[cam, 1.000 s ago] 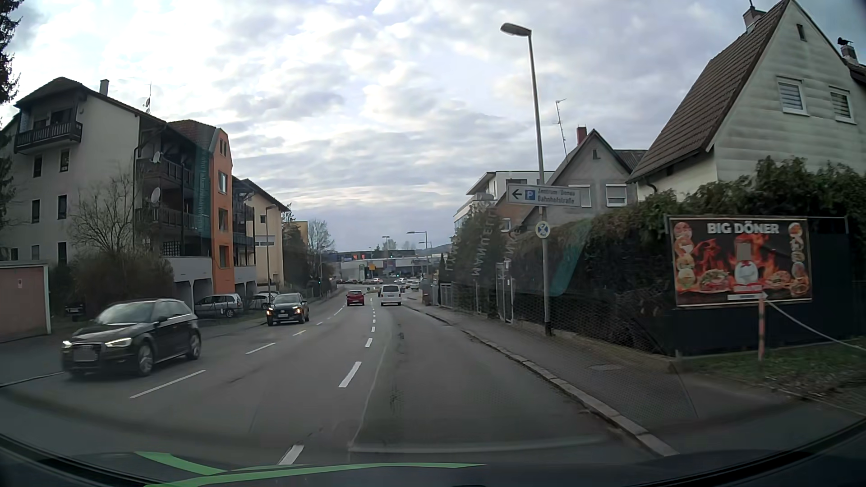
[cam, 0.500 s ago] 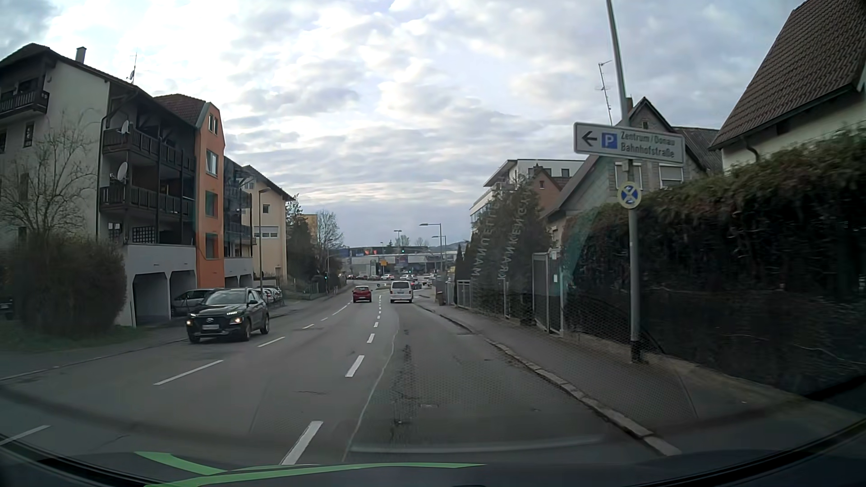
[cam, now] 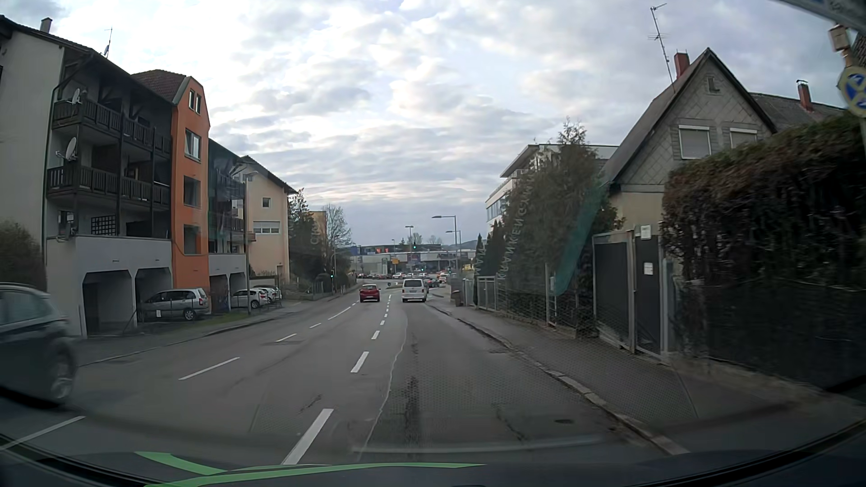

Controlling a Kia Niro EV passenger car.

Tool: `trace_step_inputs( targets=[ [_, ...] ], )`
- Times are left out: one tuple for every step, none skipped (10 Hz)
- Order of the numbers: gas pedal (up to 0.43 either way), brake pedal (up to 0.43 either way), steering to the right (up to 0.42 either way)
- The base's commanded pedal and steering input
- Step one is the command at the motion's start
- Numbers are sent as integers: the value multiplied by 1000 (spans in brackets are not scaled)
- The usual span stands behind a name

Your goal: Follow the waypoints while adhering to traffic rules and regulations

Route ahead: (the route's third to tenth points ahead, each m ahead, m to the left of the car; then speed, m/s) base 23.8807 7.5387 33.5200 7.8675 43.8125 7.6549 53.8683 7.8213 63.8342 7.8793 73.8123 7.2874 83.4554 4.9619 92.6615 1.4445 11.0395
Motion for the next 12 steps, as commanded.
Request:
trace_step_inputs(
  targets=[
    [67, 0, -19],
    [20, 0, -18],
    [0, 0, -18],
    [0, 0, -18],
    [0, 0, -18],
    [0, 0, -18],
    [0, 0, -17],
    [0, 0, -16],
    [0, 0, -16],
    [0, 0, -16],
    [0, 0, -15],
    [0, 0, -15]
  ],
)
